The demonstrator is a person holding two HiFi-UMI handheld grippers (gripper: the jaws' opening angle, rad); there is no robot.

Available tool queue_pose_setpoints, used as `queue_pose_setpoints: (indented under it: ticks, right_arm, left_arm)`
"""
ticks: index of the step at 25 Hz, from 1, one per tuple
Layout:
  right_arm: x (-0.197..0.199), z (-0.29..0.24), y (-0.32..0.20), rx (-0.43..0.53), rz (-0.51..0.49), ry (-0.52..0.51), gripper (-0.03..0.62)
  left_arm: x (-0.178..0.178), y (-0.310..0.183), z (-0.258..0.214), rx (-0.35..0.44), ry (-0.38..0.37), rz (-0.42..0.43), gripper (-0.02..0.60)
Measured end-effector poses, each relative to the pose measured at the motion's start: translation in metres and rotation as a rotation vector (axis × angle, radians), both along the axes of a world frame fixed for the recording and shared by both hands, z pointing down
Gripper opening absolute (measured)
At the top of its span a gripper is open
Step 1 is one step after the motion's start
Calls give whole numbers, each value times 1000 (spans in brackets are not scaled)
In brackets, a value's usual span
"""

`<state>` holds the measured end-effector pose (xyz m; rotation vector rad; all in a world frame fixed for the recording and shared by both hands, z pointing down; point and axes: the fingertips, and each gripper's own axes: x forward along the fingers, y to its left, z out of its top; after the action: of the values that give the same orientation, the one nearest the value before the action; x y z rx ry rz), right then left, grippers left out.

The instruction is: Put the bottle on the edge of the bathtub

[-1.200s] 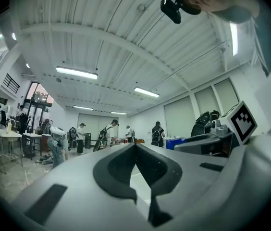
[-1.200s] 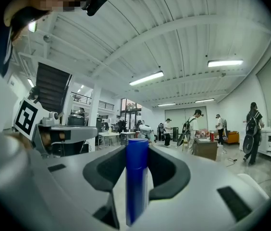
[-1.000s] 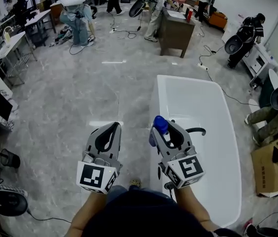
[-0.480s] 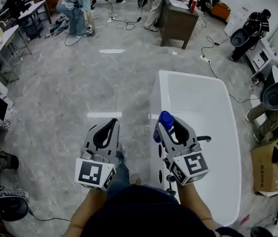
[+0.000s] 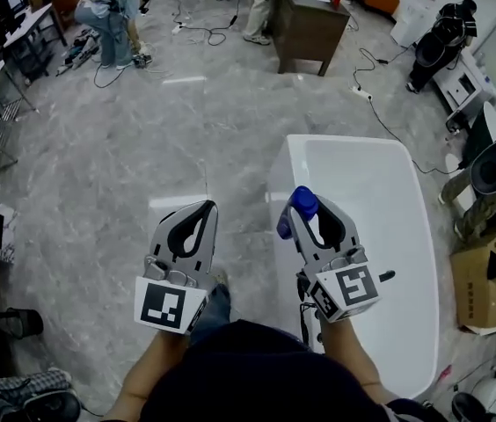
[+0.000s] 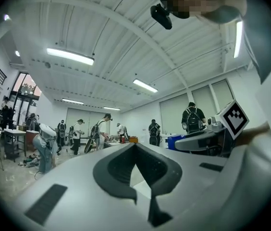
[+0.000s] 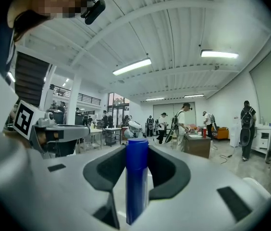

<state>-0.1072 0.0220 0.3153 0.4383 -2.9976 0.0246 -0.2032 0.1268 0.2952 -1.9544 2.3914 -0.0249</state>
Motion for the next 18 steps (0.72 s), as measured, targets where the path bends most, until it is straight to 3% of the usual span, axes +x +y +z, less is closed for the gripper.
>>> queue_pose_setpoints:
  ticks: [4, 8, 18]
  right_arm:
    - [-40, 1, -23, 10, 45, -5, 153]
    - [-55, 12, -42, 4, 106, 5, 153]
    - [-36, 45, -84, -57, 289, 77, 153]
  left_arm:
    - [-46, -27, 1, 10, 1, 62, 23]
    - [-74, -49, 15, -1, 19, 102, 23]
    - [-83, -104, 48, -79, 69, 250, 23]
